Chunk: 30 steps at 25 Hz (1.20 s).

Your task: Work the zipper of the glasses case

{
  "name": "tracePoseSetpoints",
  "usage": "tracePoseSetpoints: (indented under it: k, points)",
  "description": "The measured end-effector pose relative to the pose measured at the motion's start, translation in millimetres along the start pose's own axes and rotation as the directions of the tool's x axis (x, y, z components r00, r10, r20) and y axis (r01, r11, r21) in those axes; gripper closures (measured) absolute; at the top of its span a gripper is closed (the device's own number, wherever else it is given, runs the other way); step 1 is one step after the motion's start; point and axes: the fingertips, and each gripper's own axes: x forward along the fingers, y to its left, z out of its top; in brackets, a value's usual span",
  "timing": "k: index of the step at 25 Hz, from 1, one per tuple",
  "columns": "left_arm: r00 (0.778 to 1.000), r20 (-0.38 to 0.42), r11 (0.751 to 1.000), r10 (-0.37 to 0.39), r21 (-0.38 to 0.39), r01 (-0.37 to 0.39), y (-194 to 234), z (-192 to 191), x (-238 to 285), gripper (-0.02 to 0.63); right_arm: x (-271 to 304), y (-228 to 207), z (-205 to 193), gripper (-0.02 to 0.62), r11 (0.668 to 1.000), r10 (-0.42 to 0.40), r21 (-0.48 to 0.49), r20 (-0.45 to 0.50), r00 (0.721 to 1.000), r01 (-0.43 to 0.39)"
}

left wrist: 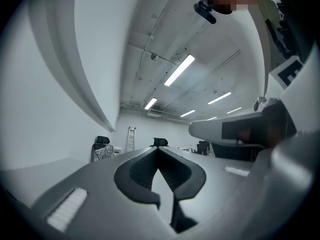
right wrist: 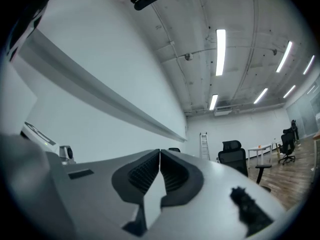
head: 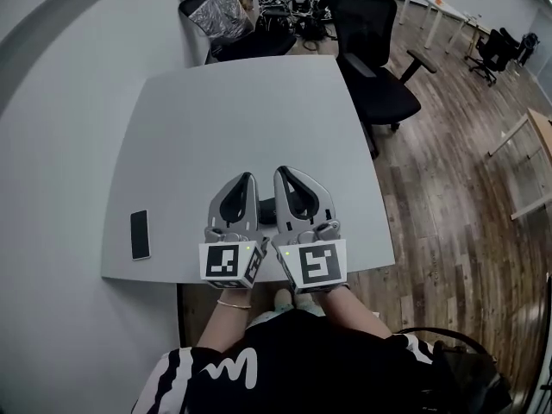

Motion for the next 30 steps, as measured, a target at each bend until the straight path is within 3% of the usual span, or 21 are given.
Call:
tracePoseSetpoints:
  k: [2,3,4,6,8,10,12,14,16,17,18,19,22,23,25,28,30]
  points:
    - [0.994,-0.092,0.998,-0.068,0.013,0.069,4.3,-20.8,19.8,0.603,11.7,-9.5,-1.8,0.588,1.000,0.001,0.003,-0.004,1.000,-0.001]
    - [0.978,-0.167,0.992,-0.122,0.015,0.126,5.4,-35.8,30.4,0.599,17.1,-14.2,-1.7,0.588,1.000,0.001,0.004,-0.002,1.000,-0.001]
    - [0.948,-0.257,0.982,-0.185,-0.005,0.190,5.7,-54.0,40.4,0.539,21.8,-18.6,-1.2,0.588,1.000,-0.001,0.008,0.001,1.000,0.001]
    - [0.842,-0.434,0.946,-0.320,-0.106,0.305,4.6,-94.3,57.0,0.374,28.2,-25.1,1.7,0.588,1.000,-0.004,0.023,0.014,1.000,0.004]
    - [0.704,-0.571,0.902,-0.422,-0.189,0.388,1.9,-132.5,68.1,0.305,31.2,-27.0,6.1,0.586,1.000,0.007,0.009,0.032,0.999,-0.007]
    - [0.535,-0.694,0.849,-0.482,-0.218,0.482,-5.7,-168.5,70.0,0.252,31.2,-26.0,8.2,0.588,0.999,0.026,-0.022,0.041,0.999,-0.025]
    - [0.343,-0.780,0.771,-0.523,-0.262,0.580,-18.0,-198.2,64.2,0.216,31.0,-26.6,6.2,0.588,0.999,0.038,-0.024,0.035,0.999,-0.037]
    - [0.166,-0.821,0.680,-0.546,-0.319,0.661,-31.7,-218.9,55.7,0.208,30.8,-29.8,2.8,0.588,0.999,0.040,-0.014,0.028,0.999,-0.040]
    - [0.011,-0.846,0.601,-0.533,-0.369,0.709,-39.8,-236.9,45.5,0.207,29.7,-33.6,0.4,0.588,0.999,0.042,-0.021,0.023,0.999,-0.041]
    - [-0.051,-0.854,0.572,-0.517,-0.390,0.721,-41.2,-244.7,41.1,0.206,29.2,-35.5,-0.3,0.588,0.999,0.042,-0.027,0.022,0.999,-0.042]
    - [-0.097,-0.859,0.553,-0.503,-0.406,0.727,-41.5,-251.6,38.7,0.206,28.8,-37.3,-1.2,0.588,0.999,0.042,-0.031,0.021,0.999,-0.042]
    - [-0.130,-0.862,0.546,-0.489,-0.419,0.725,-39.7,-259.2,38.0,0.206,28.5,-39.2,-2.2,0.588,0.999,0.041,-0.030,0.020,0.999,-0.041]
    - [-0.228,-0.855,0.562,-0.465,-0.485,0.670,-35.6,-276.9,30.0,0.196,28.0,-45.9,-5.5,0.588,0.999,0.038,-0.028,0.019,0.999,-0.037]
    - [-0.260,-0.847,0.555,-0.463,-0.506,0.661,-39.2,-279.3,25.2,0.190,27.9,-48.0,-6.7,0.588,0.999,0.037,-0.029,0.018,0.999,-0.036]
    - [-0.316,-0.837,0.515,-0.446,-0.529,0.675,-50.5,-283.9,13.9,0.162,27.8,-52.3,-8.8,0.588,0.999,0.034,-0.026,0.016,0.999,-0.034]
    - [-0.378,-0.830,0.443,-0.411,-0.544,0.712,-69.5,-293.9,-1.6,0.141,27.9,-60.2,-10.9,0.588,0.999,0.026,-0.019,0.019,0.999,-0.026]
    - [-0.386,-0.829,0.416,-0.404,-0.543,0.730,-78.8,-299.5,-6.5,0.118,28.9,-64.0,-9.3,0.588,1.000,0.023,-0.016,0.026,0.999,-0.023]
